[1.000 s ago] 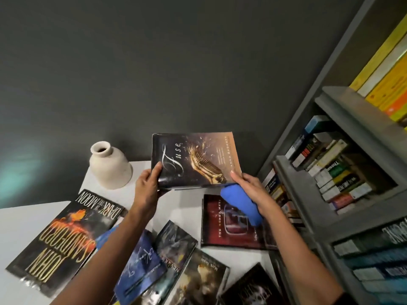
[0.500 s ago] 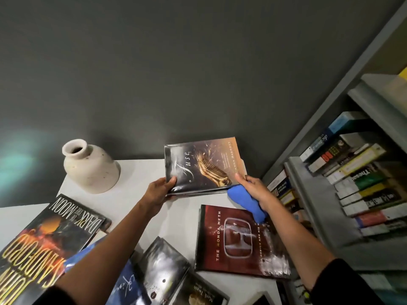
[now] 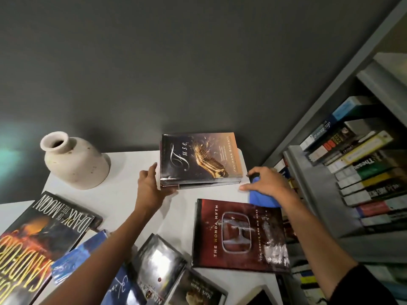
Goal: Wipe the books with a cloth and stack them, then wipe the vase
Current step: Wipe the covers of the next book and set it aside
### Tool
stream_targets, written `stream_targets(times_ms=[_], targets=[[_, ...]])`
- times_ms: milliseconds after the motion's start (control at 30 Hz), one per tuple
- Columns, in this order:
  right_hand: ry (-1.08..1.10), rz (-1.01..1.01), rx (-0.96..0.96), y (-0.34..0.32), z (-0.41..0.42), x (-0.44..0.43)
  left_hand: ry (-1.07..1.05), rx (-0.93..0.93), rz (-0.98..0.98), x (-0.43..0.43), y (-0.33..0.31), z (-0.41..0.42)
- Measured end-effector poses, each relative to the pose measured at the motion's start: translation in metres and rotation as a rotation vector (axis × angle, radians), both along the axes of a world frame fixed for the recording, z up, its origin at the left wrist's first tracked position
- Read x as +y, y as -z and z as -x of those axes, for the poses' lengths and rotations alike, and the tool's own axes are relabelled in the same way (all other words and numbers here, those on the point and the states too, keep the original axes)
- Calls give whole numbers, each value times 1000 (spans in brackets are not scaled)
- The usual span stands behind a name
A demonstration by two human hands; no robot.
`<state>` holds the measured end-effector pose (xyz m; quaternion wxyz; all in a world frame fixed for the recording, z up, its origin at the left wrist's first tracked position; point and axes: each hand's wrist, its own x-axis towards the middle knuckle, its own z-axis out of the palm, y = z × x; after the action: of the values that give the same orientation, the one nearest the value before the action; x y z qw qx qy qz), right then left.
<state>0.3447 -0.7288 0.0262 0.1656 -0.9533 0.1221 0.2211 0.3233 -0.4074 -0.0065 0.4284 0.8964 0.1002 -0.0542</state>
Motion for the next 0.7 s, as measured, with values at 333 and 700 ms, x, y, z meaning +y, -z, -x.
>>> stream_targets(times_ms=[333,700], targets=[[-169,173,-209,1,-7,28,131,-255,-315,-6,11,6],[-178,283,-199,7,-5,39,118,-345,-225,3,24,0]])
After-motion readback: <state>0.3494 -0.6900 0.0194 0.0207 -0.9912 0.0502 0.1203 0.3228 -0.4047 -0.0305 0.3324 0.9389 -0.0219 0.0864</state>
